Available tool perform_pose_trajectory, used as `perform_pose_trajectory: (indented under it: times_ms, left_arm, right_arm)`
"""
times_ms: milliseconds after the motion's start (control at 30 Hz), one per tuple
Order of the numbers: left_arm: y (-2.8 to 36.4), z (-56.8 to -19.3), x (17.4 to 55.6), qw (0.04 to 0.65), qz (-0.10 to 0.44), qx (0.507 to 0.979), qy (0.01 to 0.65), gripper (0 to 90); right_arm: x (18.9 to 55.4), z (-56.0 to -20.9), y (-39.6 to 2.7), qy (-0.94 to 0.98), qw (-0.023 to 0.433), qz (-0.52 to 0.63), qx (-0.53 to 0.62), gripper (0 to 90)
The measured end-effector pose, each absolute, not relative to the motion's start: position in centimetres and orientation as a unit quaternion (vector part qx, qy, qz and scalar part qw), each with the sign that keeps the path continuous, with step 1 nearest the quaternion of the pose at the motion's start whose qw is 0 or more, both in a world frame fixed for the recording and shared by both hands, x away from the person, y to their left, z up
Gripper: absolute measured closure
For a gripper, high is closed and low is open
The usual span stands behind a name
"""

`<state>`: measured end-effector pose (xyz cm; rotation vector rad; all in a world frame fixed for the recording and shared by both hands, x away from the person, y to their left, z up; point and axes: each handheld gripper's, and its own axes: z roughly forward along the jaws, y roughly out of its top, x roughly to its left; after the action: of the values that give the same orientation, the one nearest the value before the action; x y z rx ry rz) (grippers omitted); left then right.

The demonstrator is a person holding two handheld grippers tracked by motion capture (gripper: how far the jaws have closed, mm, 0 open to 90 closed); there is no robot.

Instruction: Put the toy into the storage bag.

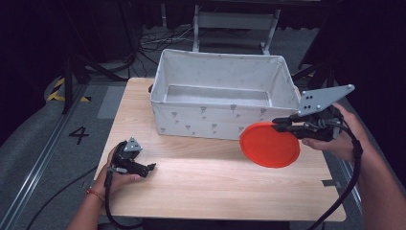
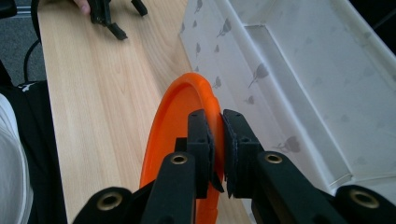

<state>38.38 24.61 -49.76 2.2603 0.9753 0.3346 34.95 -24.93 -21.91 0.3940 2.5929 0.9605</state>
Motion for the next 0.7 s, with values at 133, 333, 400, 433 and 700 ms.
perform_pose_trajectory:
  times_ms: [133, 333, 400, 433, 700]
  left_arm:
    - [24.6, -49.8, 38.4, 0.323, 0.128, 0.861, 0.371, 0.7]
    - [24.6, -49.8, 38.4, 0.323, 0.128, 0.861, 0.371, 0.7]
    - [24.6, -49.8, 38.4, 0.323, 0.128, 0.861, 0.371, 0.7]
    - [24.6, -49.8, 38.4, 0.323, 0.127, 0.861, 0.371, 0.7]
    - [24.6, -49.8, 38.5, 0.324, 0.125, 0.863, 0.368, 0.6]
  right_arm:
    - [35.8, -20.1, -24.6, 0.913, 0.181, 0.338, 0.136, 82.3]
    - [37.0, -18.6, -24.3, 0.912, 0.192, 0.335, 0.137, 82.4]
    - [37.5, -18.0, -24.3, 0.911, 0.194, 0.335, 0.139, 82.4]
    - [37.8, -17.7, -24.3, 0.911, 0.197, 0.336, 0.138, 82.4]
    - [40.0, -15.4, -24.6, 0.9, 0.221, 0.341, 0.159, 82.4]
